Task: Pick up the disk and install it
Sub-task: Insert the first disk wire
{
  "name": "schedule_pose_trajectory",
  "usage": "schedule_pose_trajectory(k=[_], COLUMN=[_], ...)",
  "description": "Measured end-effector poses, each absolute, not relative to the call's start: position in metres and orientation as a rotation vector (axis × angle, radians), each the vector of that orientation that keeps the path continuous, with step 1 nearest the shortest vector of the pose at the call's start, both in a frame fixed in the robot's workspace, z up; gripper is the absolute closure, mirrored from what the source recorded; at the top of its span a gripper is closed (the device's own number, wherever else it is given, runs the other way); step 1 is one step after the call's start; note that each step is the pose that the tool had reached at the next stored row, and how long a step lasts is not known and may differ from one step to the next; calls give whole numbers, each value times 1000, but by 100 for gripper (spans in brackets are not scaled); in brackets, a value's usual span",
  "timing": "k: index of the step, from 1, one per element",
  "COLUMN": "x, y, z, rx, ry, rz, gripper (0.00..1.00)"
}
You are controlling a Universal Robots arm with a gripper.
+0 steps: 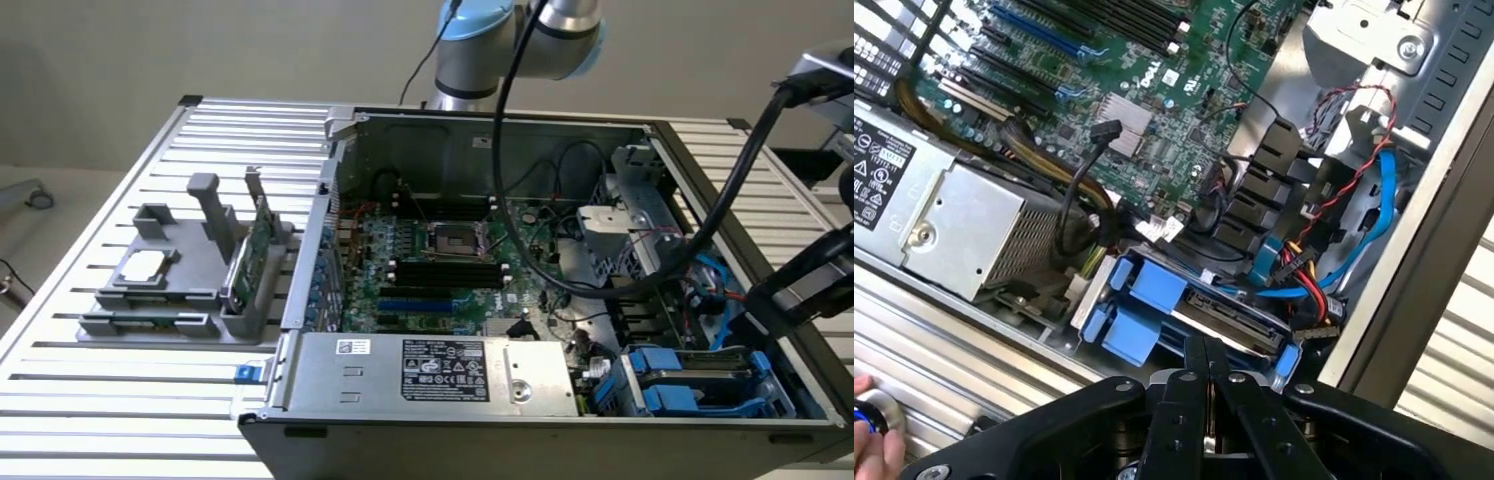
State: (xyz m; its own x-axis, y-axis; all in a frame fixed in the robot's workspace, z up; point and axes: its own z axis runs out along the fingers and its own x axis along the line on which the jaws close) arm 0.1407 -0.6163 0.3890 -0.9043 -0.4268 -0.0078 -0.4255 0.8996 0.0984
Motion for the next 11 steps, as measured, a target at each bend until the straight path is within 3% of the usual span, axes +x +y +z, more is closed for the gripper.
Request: schedule_pose_trajectory(k=[9,11], x=[141,141], y=[-616,-616], z=[388,388], rx=[461,408], ry=[-3093,-3101], rz=[-155,-156], gripper=[89,83])
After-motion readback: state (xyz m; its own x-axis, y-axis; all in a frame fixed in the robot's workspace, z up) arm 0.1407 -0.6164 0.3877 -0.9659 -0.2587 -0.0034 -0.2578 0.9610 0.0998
